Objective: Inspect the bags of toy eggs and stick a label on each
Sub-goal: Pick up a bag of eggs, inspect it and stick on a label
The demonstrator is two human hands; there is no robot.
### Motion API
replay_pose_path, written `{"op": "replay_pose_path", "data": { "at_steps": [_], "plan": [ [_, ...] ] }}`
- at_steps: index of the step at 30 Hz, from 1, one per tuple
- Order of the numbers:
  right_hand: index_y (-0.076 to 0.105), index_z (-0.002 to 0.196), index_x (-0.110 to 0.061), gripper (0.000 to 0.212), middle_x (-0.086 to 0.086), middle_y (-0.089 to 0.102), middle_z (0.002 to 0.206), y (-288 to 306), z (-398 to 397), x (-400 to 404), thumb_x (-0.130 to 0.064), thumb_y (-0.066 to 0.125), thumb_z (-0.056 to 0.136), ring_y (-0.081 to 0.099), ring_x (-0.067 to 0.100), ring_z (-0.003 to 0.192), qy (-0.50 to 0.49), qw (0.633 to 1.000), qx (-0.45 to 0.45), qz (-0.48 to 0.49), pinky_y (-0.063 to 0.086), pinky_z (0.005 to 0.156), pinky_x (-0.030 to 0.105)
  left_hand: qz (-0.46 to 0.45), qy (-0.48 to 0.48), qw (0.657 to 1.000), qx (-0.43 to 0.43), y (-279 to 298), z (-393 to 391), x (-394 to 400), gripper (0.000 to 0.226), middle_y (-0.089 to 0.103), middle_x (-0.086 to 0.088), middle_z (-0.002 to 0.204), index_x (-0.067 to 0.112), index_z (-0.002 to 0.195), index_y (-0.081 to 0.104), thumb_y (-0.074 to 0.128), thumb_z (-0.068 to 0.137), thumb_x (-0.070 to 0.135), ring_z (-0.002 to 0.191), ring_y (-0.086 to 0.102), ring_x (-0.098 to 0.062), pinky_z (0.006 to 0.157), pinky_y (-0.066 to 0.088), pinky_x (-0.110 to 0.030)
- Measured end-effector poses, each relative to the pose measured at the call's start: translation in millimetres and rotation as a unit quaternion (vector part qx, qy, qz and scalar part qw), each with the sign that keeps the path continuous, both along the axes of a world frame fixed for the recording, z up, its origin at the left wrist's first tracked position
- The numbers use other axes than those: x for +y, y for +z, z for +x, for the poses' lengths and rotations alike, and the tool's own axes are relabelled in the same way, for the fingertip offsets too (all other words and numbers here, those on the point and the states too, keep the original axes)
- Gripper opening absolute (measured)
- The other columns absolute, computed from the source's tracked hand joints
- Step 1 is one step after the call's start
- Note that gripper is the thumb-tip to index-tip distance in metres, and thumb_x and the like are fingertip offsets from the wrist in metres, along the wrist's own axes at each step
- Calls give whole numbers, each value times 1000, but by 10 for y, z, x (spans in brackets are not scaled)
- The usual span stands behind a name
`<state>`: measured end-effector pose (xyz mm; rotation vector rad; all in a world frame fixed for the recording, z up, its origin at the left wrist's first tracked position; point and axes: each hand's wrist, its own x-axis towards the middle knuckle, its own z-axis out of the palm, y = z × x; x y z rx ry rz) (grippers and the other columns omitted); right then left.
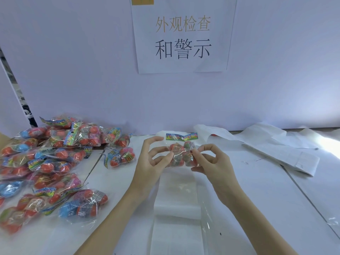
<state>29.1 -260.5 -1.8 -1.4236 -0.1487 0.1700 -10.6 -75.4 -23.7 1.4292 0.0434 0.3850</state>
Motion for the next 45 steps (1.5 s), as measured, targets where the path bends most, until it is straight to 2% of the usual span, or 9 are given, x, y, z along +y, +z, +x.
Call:
{"op": "replay_pose_path", "data": {
  "at_steps": [4,11,16,19,24,29,32,38,45],
  "plan": [
    [62,107,-8,20,9,77,74,-14,14,5,-21,74,97,72,16,63,-8,1000,-1,8,59,64,22,36,-16,999,-13,-31,2,12,16,73,-7,118,16,107,68,71,92,21,103,75,-35,104,52,-61],
    [62,103,-6,22,8,78,75,-34,35,8,-23,75,96,74,16,65,-18,1000,7,5,57,62,20,35,1,999,-8,-42,11,-17,19,73,-9,115,7,95,66,74,91,24,104,75,-34,100,55,-59],
    [66,115,-14,24,9,80,91,5,11,9,-24,75,95,76,18,78,-16,1000,15,13,57,65,21,209,86,972,-65,-34,-19,-70,12,63,-2,115,14,101,75,74,94,4,104,69,-15,82,57,-22],
    [72,113,-17,20,3,80,103,62,-23,-2,-31,70,99,76,19,93,18,1000,-20,-2,56,73,24,299,102,945,-82,-27,-35,-81,6,61,0,109,15,99,80,76,95,15,95,66,-14,81,52,-20],
    [84,100,-23,24,-5,80,105,76,-96,12,-28,61,105,72,11,106,110,988,-83,-71,55,92,28,127,-11,992,-4,-8,-78,-81,47,74,-4,102,21,107,73,56,93,62,94,72,-15,85,53,-20],
    [81,105,-21,14,-2,80,97,68,-94,42,-16,70,99,75,14,94,77,992,-92,-31,57,81,25,40,15,999,3,-29,10,-28,24,78,-10,105,11,122,63,70,100,19,93,76,-32,79,62,-40],
    [75,105,-26,18,-3,77,92,44,-61,38,-26,82,89,72,11,81,1,993,-100,-61,58,73,24,12,7,1000,-5,10,2,-15,27,78,-13,106,9,125,61,63,102,24,89,76,-34,69,59,-31],
    [75,105,-11,15,6,76,80,-11,-58,69,-22,75,96,70,16,69,56,995,-52,-60,56,65,24,-24,-61,998,1,-7,-12,-33,38,76,-21,103,14,121,69,61,101,44,80,74,-37,65,58,-32],
    [71,107,4,26,8,72,75,-7,-32,35,-21,66,102,67,20,69,89,996,6,26,56,67,24,-132,-109,985,21,18,16,8,29,75,-26,105,5,110,78,60,102,27,82,76,-34,70,60,-29]
  ]
}}
